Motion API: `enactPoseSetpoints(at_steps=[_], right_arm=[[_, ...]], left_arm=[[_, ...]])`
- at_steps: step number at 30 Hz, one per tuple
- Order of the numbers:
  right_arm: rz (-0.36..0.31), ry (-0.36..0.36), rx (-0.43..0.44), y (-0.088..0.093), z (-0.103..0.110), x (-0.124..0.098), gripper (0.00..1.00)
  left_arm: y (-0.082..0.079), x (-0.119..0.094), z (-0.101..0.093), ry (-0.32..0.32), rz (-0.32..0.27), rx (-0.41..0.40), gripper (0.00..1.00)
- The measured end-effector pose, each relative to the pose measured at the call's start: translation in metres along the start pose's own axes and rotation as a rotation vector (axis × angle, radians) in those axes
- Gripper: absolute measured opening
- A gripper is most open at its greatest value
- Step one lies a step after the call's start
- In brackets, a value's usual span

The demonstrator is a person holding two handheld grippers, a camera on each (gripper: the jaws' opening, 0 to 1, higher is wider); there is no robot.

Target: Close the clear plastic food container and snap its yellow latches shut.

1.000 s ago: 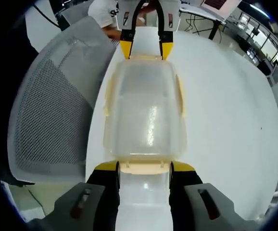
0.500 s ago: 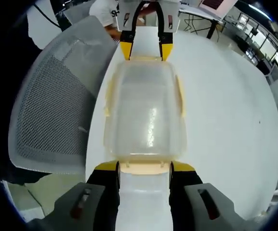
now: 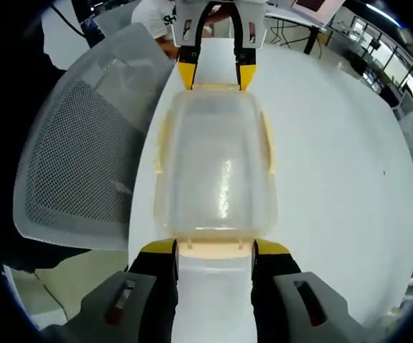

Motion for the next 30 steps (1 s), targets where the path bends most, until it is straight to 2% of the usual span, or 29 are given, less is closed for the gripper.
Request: enactPoseSetpoints(at_steps=[17, 30], right_arm=[[0.008, 0.010, 0.011, 0.022, 0.003, -0.011, 0.36], [0.009, 0.018, 0.010, 0.024, 0.004, -0.012, 0.36]], left_arm=[[-0.020, 0.010, -0.002, 0.005, -0.031, 0.010, 0.34], [-0.021, 0.014, -0.001, 0.002, -0.035, 0.008, 0.34]])
Point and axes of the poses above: the point that each gripper's makers call its tool centre point, and the gripper's own axes: x roughly forward along the fingers, z roughly to its left, y roughly out of its underside, the point moved 10 cm from there along -x, roughly backward along the fingers, and after that the axes turned 10 degrees about -z, right-handed, at the moved point
